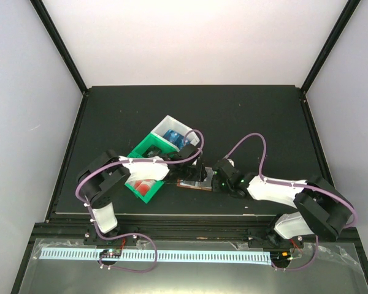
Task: Put the credit cards into the card holder
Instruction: Insert the credit card into the card holder.
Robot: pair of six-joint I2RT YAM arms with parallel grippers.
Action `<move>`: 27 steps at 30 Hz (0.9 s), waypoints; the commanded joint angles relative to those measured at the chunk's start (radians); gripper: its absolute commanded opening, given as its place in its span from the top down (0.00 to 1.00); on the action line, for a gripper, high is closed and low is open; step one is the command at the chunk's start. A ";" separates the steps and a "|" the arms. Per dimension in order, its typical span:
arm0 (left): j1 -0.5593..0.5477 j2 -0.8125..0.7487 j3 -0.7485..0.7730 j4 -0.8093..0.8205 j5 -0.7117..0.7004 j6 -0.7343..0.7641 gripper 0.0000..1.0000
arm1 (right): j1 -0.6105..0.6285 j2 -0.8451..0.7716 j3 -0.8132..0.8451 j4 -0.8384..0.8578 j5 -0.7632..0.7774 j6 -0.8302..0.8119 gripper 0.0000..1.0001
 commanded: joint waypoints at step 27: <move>0.034 -0.142 0.008 -0.137 -0.060 0.134 0.36 | -0.010 -0.018 0.003 -0.093 0.038 -0.032 0.78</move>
